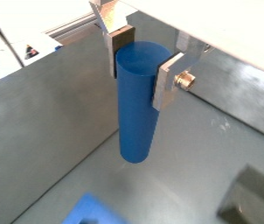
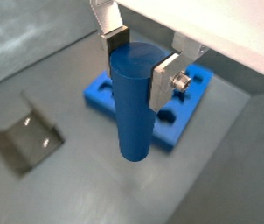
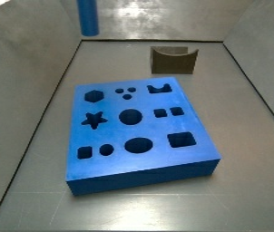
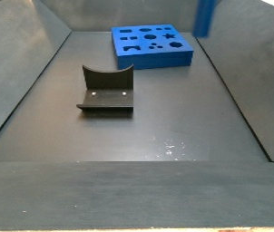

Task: Pick up the round object. Move up. Move to above the board. Insert the round object.
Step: Move to above the board.

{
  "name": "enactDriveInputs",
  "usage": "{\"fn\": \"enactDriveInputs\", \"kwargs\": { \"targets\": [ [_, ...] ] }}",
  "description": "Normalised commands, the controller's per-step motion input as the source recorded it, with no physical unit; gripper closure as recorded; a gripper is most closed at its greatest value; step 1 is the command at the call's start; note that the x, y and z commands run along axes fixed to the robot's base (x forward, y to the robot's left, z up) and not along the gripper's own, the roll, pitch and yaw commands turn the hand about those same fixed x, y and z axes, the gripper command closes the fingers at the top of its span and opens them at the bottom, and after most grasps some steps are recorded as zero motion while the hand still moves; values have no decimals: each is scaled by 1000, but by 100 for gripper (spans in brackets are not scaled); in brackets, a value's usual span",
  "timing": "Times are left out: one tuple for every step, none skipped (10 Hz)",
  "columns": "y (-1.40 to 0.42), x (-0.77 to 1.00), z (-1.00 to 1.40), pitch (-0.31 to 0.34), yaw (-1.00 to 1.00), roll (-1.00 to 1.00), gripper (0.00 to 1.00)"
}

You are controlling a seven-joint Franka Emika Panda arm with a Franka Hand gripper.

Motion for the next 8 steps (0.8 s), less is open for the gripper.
{"fn": "enactDriveInputs", "kwargs": {
  "targets": [
    [-1000, 603, 339, 130, -9, -7, 100],
    [-1000, 615, 342, 121, -3, -21, 100],
    [-1000, 628, 343, 123, 6, -3, 100],
    [-1000, 642, 345, 123, 8, -2, 100],
    [-931, 640, 323, 136, 1, 19, 100],
    [-744, 538, 263, 131, 5, 27, 100],
    [-402, 321, 142, 126, 8, 53, 100],
    [-238, 202, 94, 96, 9, 52, 100]
  ]
}}
